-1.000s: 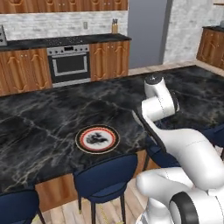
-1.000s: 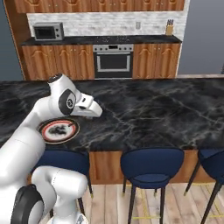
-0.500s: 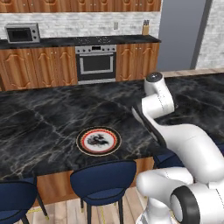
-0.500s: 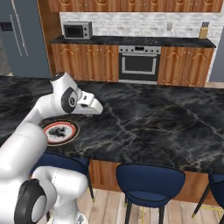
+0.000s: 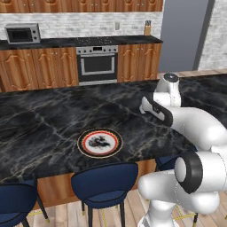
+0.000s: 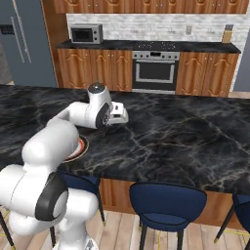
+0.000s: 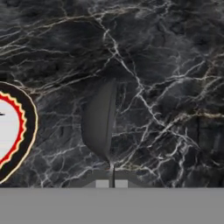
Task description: Take the fork and place it on the left side of the plate. Then take the spoon and place it on the right side of the plate. Make sure they're directly next to the plate.
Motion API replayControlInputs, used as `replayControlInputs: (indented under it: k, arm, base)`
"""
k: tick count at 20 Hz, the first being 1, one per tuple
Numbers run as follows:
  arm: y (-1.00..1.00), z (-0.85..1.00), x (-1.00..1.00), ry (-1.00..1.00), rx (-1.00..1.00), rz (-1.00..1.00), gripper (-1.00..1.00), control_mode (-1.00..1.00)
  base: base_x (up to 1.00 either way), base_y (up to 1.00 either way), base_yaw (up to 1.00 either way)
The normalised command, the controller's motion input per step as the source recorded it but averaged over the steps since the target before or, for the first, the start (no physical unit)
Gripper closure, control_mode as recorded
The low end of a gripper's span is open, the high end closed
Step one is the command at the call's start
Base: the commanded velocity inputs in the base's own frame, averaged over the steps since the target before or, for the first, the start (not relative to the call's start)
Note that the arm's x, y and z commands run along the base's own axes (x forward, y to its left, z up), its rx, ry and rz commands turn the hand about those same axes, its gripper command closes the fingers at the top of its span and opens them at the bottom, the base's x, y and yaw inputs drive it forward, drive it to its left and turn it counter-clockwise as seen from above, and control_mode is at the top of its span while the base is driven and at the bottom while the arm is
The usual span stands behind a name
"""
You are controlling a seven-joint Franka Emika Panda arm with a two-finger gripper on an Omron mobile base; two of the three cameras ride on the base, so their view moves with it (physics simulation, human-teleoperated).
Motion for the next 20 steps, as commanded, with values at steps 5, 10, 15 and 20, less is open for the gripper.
replayControlInputs:
  k: [5, 10, 15, 20]
  arm:
    - [0.54, -0.5, 0.09, -0.01, 0.0, 0.15, 1.0, -1.0]
    - [0.45, -0.46, -0.04, -0.02, 0.07, 0.01, 1.0, -1.0]
    - [0.26, -0.31, -0.02, 0.0, 0.11, -0.02, 1.0, -1.0]
    - [0.45, -0.44, 0.0, 0.01, 0.08, -0.15, 1.0, -1.0]
  base:
    - [0.0, 0.0, 0.0]
    - [0.0, 0.0, 0.0]
    - [0.0, 0.0, 0.0]
    - [0.0, 0.0, 0.0]
